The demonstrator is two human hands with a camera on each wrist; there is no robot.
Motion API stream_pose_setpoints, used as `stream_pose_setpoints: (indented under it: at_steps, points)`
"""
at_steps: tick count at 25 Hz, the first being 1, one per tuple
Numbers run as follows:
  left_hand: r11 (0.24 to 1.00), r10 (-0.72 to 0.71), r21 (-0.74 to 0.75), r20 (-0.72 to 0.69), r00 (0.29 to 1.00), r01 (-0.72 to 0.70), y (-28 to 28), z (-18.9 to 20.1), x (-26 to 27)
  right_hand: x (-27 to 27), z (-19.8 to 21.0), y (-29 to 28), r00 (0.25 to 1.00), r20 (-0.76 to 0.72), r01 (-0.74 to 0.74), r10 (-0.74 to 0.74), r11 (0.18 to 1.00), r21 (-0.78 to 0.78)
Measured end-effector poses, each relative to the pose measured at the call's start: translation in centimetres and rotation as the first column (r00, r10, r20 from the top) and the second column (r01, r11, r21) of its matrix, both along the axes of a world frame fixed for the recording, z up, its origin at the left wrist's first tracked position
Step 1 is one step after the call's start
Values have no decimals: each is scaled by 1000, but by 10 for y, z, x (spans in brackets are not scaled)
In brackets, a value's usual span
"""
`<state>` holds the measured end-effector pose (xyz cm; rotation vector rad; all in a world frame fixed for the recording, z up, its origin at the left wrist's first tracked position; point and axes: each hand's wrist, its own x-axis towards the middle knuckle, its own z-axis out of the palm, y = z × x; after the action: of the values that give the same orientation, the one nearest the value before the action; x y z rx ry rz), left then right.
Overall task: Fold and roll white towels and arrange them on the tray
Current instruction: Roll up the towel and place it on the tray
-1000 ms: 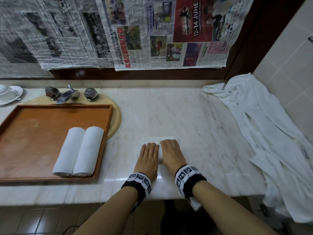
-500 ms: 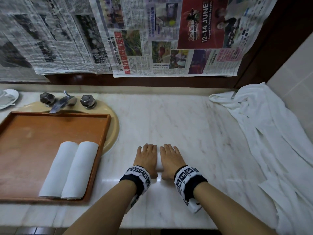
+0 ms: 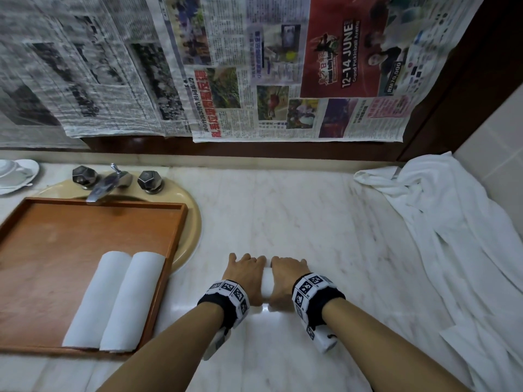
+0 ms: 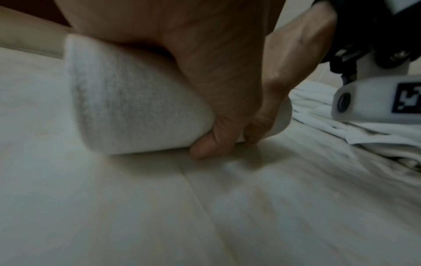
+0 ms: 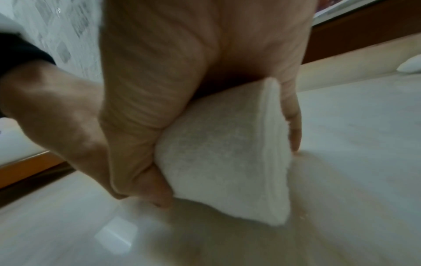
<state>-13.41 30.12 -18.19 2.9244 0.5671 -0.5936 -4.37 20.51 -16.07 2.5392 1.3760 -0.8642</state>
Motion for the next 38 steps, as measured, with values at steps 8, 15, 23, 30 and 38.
stream_pose_setpoints:
  at_steps: [8,15,23,30,38]
  points:
    - [999,-34,12,119,992,33,71,78,-74,-63,72,60,996,46,-85,80,987,133]
    - [941,309,-241,334,891,-236,185,110,-231,-190,81,145,996,83,-19,-44,776,631]
    - [372,893,-562,-3,451,-739,227,51,-315,-260,-14,159,742,-510,631,-436,712,309]
    - [372,865,-574,-71,496,-730,224,45,-304,-262,-30,159,690,-555,684,-465,671,288]
    - [443,830,-495,-88,550,-747,225,36,-304,-262,-31,163,686,-540,686,-487,680,258]
